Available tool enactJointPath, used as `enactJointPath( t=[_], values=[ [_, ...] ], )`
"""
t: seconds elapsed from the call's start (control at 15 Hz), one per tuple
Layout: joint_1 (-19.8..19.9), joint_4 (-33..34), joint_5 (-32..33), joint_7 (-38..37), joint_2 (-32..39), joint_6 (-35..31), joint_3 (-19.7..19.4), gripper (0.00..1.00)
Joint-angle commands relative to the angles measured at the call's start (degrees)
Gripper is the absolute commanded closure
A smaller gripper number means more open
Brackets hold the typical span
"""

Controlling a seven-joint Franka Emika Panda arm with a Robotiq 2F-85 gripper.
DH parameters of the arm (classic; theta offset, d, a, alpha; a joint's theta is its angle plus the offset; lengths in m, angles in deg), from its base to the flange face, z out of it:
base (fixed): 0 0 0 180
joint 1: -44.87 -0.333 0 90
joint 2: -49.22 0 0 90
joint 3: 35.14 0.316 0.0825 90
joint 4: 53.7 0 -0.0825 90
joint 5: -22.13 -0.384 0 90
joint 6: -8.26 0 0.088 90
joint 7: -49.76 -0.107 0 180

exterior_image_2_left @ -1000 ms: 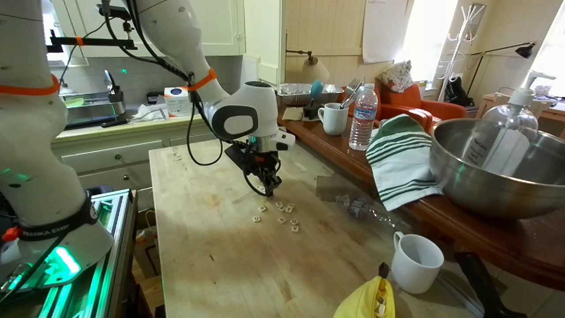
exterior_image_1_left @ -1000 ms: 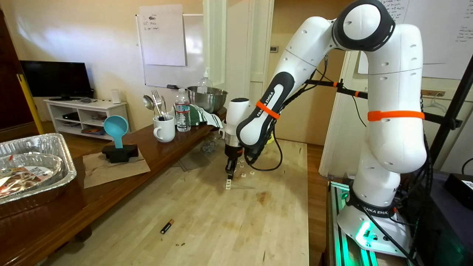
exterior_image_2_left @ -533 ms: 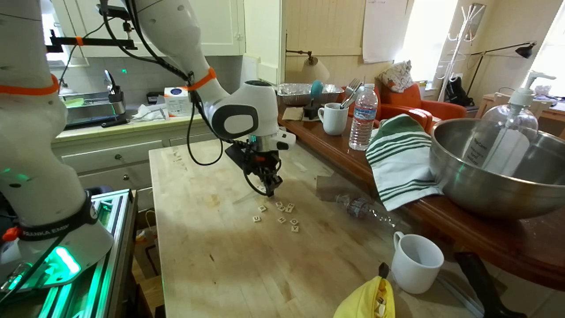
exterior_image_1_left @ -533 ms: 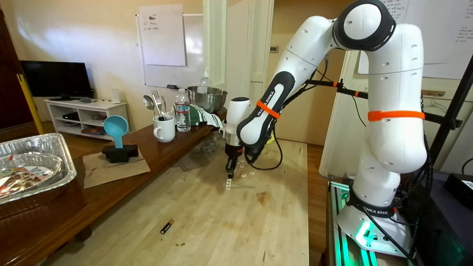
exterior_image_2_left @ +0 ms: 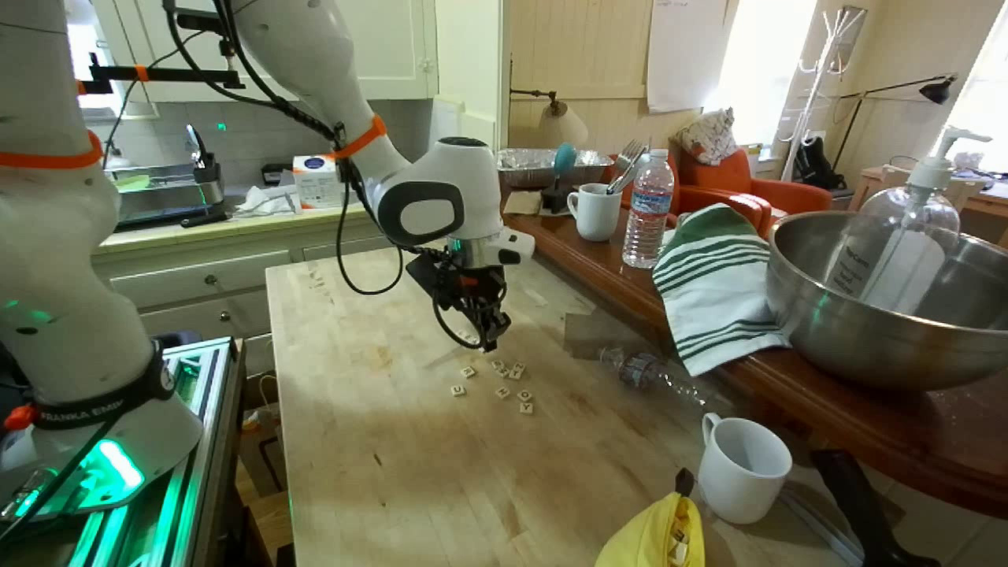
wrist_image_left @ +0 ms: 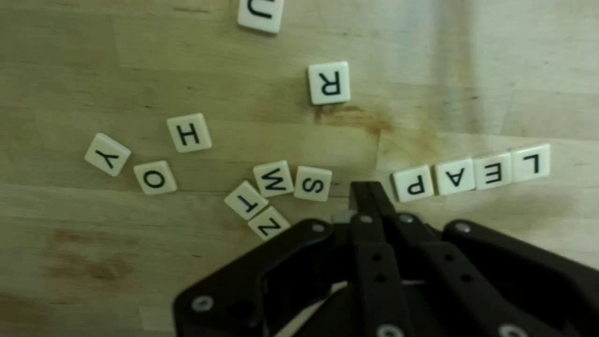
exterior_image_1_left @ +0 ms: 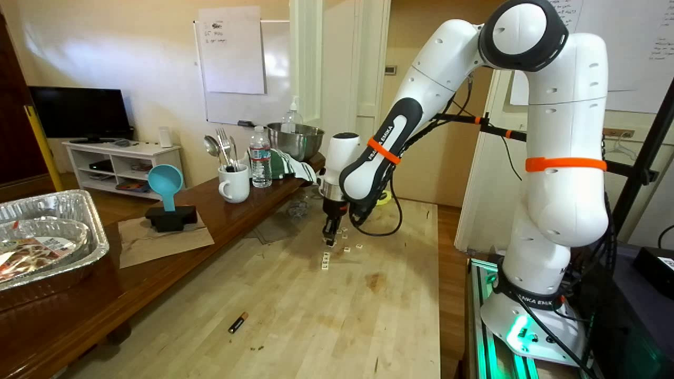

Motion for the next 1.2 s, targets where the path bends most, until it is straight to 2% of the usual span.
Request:
enactJointPath(
  t=[0.0,0.4,1.13],
  values=[
    [0.07,0.93,2.84,-3.56,0.33,1.03,-2.80,1.00],
    [0.72,3.35,2.76,-6.03,2.92,-0.45,-5.23,1.00],
    [0.09,7.90,2.81,-9.45,8.52,-1.10,-6.52,1.00]
  ],
)
